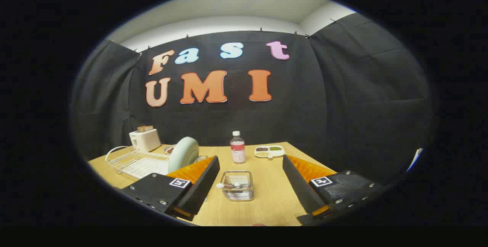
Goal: Take the plate from the dish rack, then take the spoon from the basket and place it into the plate.
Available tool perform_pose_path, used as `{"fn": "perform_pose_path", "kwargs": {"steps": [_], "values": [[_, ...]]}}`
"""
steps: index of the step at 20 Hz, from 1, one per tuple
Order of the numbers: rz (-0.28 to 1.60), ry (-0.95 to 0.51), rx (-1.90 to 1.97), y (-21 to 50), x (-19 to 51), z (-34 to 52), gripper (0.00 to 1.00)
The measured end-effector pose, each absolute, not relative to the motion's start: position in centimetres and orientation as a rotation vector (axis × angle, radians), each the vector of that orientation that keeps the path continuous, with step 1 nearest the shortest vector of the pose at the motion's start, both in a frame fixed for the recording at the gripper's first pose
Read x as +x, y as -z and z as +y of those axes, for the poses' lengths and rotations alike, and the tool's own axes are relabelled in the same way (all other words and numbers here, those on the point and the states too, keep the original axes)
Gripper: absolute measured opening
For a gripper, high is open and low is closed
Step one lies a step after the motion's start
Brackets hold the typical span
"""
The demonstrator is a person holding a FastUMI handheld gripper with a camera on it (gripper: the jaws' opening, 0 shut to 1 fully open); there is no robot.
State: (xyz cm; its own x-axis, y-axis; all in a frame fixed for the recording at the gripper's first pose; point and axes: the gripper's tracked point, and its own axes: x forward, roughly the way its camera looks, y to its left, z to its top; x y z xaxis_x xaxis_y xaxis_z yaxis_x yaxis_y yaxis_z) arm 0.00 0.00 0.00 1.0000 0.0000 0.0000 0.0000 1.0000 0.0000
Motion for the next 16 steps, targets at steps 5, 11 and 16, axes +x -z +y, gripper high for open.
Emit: {"fn": "perform_pose_path", "kwargs": {"steps": [5,11,16], "values": [[0.004,-0.015,-0.02,1.0,-2.6,2.1,0.99],[0.02,0.02,0.009,1.9,-2.5,1.8,0.99],[0.007,0.039,-0.014,2.3,-2.7,2.5,0.99]]}}
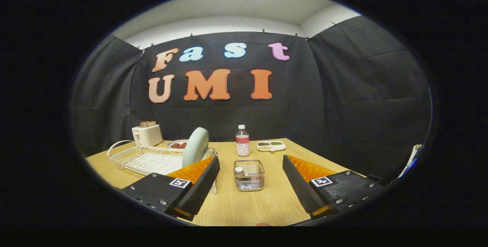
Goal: Take the plate from the dish rack, then take the spoon from the basket and place it into the plate.
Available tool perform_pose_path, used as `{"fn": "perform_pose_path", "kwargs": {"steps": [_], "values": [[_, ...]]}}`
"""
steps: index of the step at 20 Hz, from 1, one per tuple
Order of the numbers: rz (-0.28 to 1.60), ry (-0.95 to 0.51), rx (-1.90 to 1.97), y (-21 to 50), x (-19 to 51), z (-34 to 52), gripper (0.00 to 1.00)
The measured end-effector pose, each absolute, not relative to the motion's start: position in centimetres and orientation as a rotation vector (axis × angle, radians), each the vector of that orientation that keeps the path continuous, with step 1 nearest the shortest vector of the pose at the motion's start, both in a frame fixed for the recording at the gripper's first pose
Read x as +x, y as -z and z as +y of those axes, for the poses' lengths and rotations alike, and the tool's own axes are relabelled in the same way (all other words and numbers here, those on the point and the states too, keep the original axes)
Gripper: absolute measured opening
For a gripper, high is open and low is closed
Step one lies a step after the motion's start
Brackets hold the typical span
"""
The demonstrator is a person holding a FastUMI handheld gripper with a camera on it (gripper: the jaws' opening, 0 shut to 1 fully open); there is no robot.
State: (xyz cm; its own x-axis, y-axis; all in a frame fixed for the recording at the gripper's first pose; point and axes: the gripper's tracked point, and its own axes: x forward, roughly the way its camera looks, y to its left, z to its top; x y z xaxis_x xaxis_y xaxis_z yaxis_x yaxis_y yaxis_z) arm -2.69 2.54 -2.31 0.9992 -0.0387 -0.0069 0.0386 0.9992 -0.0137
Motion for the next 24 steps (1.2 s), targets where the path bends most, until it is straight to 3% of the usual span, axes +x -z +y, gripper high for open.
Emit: {"fn": "perform_pose_path", "kwargs": {"steps": [8,14,20,24], "values": [[0.001,-0.045,-0.037,0.3,-2.2,5.3,0.99],[-0.107,-0.12,0.011,-4.2,0.2,8.2,0.99],[0.004,-0.202,-0.07,-4.3,4.9,12.1,0.99],[0.251,-0.205,-0.082,0.2,8.5,13.6,0.99]]}}
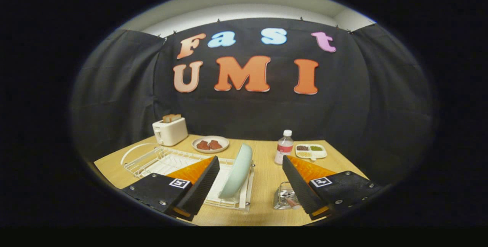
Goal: Take the plate from the dish rack, then take the spoon from the basket and place it into the plate.
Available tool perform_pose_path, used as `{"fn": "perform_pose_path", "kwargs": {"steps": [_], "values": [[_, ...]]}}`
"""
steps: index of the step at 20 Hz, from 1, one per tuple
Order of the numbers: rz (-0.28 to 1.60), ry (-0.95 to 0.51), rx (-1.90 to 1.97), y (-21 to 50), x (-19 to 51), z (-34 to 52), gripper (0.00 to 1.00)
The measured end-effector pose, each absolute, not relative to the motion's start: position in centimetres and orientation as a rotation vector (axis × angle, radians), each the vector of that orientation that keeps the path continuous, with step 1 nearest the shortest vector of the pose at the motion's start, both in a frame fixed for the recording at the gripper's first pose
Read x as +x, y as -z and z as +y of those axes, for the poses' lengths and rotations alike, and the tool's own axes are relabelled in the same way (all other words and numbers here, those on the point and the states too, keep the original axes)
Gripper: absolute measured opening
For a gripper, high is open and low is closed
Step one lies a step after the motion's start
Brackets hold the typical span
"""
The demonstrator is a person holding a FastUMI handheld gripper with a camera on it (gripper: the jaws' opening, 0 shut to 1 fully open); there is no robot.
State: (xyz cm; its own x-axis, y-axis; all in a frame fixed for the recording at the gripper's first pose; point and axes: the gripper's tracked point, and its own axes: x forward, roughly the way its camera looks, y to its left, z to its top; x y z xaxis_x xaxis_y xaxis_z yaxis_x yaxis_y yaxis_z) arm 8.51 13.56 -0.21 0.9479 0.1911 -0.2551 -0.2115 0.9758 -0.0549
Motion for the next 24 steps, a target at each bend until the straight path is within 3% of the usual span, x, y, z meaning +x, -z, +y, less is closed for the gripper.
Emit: {"fn": "perform_pose_path", "kwargs": {"steps": [11,13,15,16,24], "values": [[0.456,-0.233,-0.041,5.8,14.6,17.0,0.98],[0.478,-0.22,-0.029,6.2,14.8,17.1,0.89],[0.493,-0.128,0.013,6.3,15.2,16.1,0.46],[0.479,-0.118,0.029,6.0,15.5,16.1,0.37],[0.394,0.049,0.011,3.8,15.3,13.0,0.27]]}}
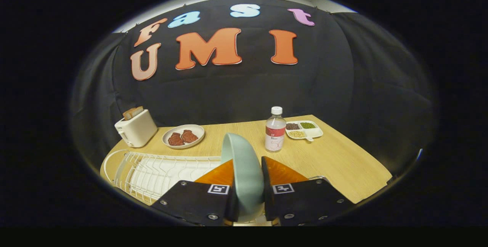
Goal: Take the plate from the dish rack, then take the spoon from the basket and place it into the plate.
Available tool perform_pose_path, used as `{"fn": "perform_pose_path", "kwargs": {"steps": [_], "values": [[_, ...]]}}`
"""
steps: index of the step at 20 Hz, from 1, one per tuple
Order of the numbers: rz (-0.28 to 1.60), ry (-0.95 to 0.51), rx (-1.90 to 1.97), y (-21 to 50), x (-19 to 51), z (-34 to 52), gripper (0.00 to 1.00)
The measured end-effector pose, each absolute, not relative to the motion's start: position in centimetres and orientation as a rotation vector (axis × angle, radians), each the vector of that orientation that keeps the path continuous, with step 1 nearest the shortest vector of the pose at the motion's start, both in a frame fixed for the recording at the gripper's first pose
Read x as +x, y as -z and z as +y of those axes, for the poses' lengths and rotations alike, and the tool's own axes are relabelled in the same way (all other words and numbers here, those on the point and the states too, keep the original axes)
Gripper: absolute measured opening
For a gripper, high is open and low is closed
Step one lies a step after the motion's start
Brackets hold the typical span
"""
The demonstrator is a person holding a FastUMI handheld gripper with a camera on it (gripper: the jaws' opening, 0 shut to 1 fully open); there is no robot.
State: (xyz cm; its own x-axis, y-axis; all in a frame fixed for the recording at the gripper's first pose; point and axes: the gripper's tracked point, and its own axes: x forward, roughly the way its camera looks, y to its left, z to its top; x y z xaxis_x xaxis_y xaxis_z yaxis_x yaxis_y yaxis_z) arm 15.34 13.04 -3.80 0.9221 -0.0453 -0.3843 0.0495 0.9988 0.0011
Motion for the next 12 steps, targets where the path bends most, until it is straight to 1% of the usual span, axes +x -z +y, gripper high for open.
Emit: {"fn": "perform_pose_path", "kwargs": {"steps": [5,7,9,12], "values": [[0.347,0.119,-0.062,1.9,15.3,13.1,0.27],[0.274,0.16,-0.106,-0.8,15.5,12.6,0.27],[0.238,0.151,-0.045,-3.0,14.9,13.2,0.22],[0.213,0.127,-0.021,-4.4,12.4,13.2,0.22]]}}
